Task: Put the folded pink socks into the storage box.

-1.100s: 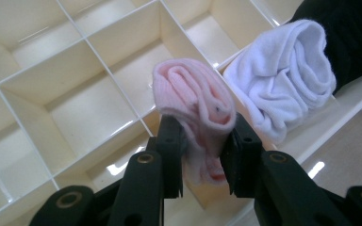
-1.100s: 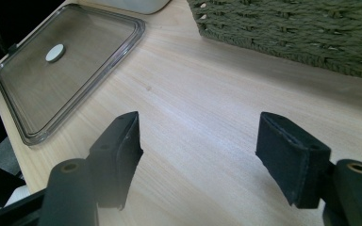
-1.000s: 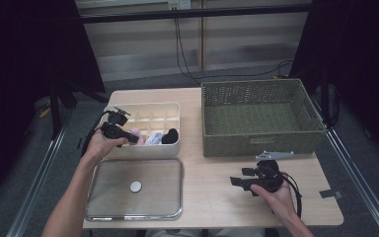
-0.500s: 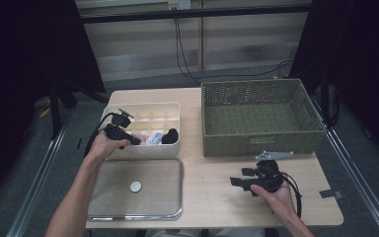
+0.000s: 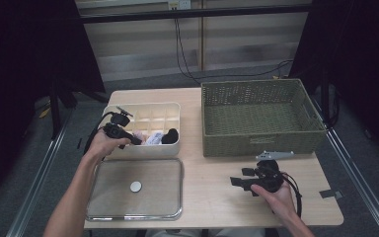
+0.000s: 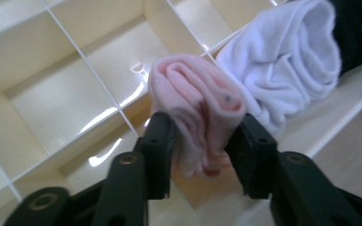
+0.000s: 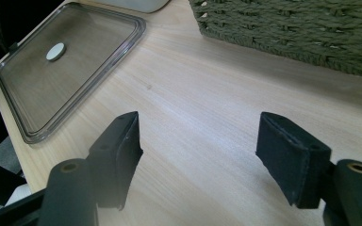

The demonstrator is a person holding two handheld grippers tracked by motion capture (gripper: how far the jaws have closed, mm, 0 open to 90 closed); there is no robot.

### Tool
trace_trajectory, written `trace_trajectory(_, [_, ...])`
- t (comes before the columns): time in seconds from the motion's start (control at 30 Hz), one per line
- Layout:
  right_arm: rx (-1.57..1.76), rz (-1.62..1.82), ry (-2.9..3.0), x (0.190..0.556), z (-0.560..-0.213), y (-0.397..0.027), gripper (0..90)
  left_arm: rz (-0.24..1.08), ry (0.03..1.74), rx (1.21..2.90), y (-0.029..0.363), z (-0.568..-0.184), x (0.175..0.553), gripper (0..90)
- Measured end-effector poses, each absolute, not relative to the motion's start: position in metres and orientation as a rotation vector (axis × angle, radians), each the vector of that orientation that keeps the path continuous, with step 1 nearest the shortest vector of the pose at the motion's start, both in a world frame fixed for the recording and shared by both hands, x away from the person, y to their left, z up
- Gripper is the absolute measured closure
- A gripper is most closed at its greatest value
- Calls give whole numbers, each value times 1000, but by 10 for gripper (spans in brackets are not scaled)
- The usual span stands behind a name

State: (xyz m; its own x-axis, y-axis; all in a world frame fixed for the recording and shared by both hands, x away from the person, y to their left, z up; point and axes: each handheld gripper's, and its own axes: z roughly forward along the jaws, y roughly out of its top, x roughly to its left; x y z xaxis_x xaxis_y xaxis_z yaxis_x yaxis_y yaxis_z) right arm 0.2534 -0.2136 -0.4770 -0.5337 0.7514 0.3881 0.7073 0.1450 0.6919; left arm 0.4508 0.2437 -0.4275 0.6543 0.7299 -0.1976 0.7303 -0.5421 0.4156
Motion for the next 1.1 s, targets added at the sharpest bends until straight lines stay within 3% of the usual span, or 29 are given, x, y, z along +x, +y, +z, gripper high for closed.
trace_trajectory(0.3, [1493, 1359, 2352, 254, -478, -210, 305, 7, 1161, 2361, 253, -411, 458, 449])
trace_trajectory(0.57, [1488, 1362, 2356, 254, -478, -211, 305, 3, 1165, 2373, 243, -413, 467, 452])
trace_trajectory(0.77, [1492, 1359, 2353, 254, -479, -212, 305, -17, 1129, 2415, 238, -419, 463, 702])
trace_trajectory(1.1, [1501, 1358, 2356, 257, -479, -210, 305, -63, 1128, 2460, 234, -431, 462, 751])
